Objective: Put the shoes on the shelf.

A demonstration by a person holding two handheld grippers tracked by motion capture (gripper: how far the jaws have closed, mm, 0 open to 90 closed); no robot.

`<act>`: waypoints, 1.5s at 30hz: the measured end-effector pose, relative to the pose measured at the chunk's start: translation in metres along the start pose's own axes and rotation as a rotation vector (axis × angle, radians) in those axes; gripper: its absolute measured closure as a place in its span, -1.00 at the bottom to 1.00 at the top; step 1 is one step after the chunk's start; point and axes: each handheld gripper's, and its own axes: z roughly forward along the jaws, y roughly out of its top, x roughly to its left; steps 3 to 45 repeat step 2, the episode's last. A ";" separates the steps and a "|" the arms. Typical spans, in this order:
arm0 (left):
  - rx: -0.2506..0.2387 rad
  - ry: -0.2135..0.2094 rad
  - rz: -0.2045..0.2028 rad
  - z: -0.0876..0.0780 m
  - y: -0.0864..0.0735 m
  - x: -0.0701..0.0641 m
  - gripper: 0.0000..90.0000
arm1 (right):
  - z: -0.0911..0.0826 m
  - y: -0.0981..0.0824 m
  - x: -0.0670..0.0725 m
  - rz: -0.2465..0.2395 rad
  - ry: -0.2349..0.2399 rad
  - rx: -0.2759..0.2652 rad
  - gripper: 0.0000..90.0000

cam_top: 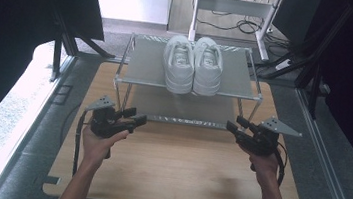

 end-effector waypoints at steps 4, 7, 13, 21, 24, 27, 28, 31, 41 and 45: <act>0.000 0.002 0.000 0.000 -0.003 0.000 -0.14 | -0.002 -0.004 0.002 -0.006 0.002 0.000 0.06; 0.000 0.002 0.000 0.000 -0.003 0.000 -0.14 | -0.002 -0.004 0.002 -0.006 0.002 0.000 0.06; 0.000 0.002 0.000 0.000 -0.003 0.000 -0.14 | -0.002 -0.004 0.002 -0.006 0.002 0.000 0.06; 0.000 0.002 0.000 0.000 -0.003 0.000 -0.14 | -0.002 -0.004 0.002 -0.006 0.002 0.000 0.06; 0.000 0.002 0.000 0.000 -0.003 0.000 -0.14 | -0.002 -0.004 0.002 -0.006 0.002 0.000 0.06; 0.000 0.002 0.000 0.000 -0.003 0.000 -0.14 | -0.002 -0.004 0.002 -0.006 0.002 0.000 0.06; 0.000 0.002 0.000 0.000 -0.003 0.000 -0.14 | -0.002 -0.004 0.002 -0.006 0.002 0.000 0.06; 0.000 0.002 0.000 0.000 -0.003 0.000 -0.14 | -0.002 -0.004 0.002 -0.006 0.002 0.000 0.06; 0.000 0.002 0.000 0.000 -0.003 0.000 -0.14 | -0.002 -0.004 0.002 -0.006 0.002 0.000 0.06; 0.000 0.002 0.000 0.000 -0.003 0.000 -0.14 | -0.002 -0.004 0.002 -0.006 0.002 0.000 0.06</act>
